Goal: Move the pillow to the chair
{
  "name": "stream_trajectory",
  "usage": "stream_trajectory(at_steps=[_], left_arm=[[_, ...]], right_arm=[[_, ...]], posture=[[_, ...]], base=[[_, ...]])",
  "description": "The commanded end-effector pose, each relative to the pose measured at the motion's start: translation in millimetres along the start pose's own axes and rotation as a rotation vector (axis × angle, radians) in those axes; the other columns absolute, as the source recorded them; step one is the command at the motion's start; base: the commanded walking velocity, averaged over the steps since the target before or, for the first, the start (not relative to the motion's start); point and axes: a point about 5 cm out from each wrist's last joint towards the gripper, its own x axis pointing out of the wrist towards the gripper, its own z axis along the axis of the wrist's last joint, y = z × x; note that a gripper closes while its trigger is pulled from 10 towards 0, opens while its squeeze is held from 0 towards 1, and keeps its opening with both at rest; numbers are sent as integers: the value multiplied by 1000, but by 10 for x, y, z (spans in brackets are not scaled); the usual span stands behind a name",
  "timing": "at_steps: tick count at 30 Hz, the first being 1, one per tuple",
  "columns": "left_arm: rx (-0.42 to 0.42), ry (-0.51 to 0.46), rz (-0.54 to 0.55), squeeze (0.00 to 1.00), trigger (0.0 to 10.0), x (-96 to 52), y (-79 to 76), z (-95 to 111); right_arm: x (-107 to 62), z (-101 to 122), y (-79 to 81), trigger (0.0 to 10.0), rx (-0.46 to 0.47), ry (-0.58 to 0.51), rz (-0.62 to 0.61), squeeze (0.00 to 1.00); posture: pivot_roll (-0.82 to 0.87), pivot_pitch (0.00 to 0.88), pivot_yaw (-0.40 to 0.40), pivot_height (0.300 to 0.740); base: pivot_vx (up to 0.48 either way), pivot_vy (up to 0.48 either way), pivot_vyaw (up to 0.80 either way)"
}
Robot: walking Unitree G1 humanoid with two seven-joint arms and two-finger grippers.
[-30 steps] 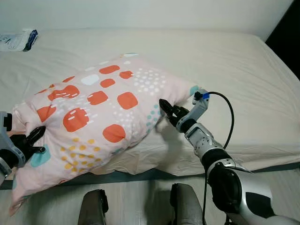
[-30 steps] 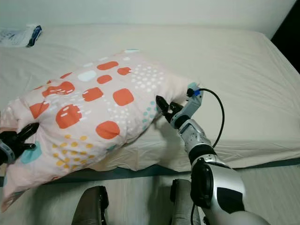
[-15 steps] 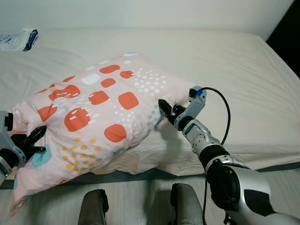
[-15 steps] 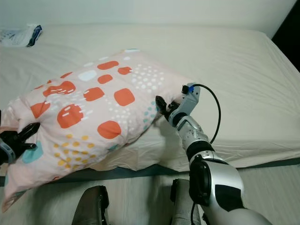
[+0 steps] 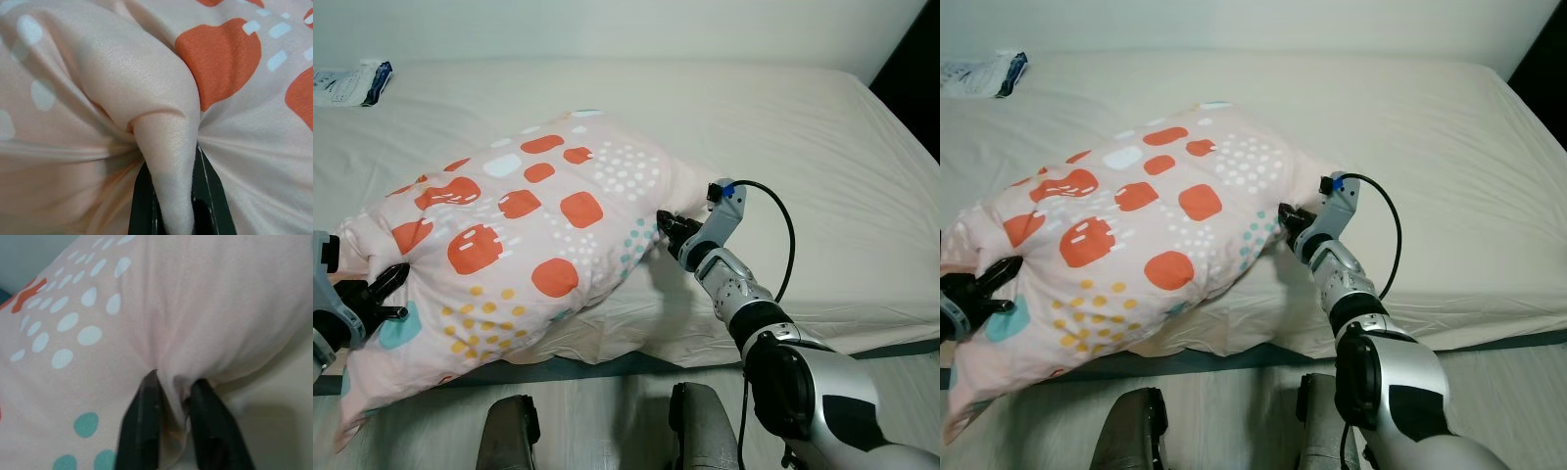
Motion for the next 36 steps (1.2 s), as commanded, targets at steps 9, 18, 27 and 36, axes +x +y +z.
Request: stream_trajectory(at_steps=[9, 18, 27, 36], left_arm=[[17, -1, 0, 0, 0, 7, -14, 39], [-57, -60, -1, 0, 0, 129, -195, 1], [-162, -162, 28, 0, 0, 481, -921, -119], [-175, -15, 69, 0, 10000, 668, -1408, -321]], right_arm=[[-8, 46, -58, 0, -25, -8, -46, 0], [-3, 343, -12, 0, -149, -168, 2, 0], [-77, 216, 316, 0, -420, -316, 187, 0], [-163, 97, 325, 0, -463, -360, 192, 0]], posture=[[175, 207, -61, 563], [132, 164, -83, 563], [72, 72, -110, 563], [54, 37, -122, 563]], base=[[0, 0, 0], [0, 0, 0], [0, 0, 0], [0, 0, 0]])
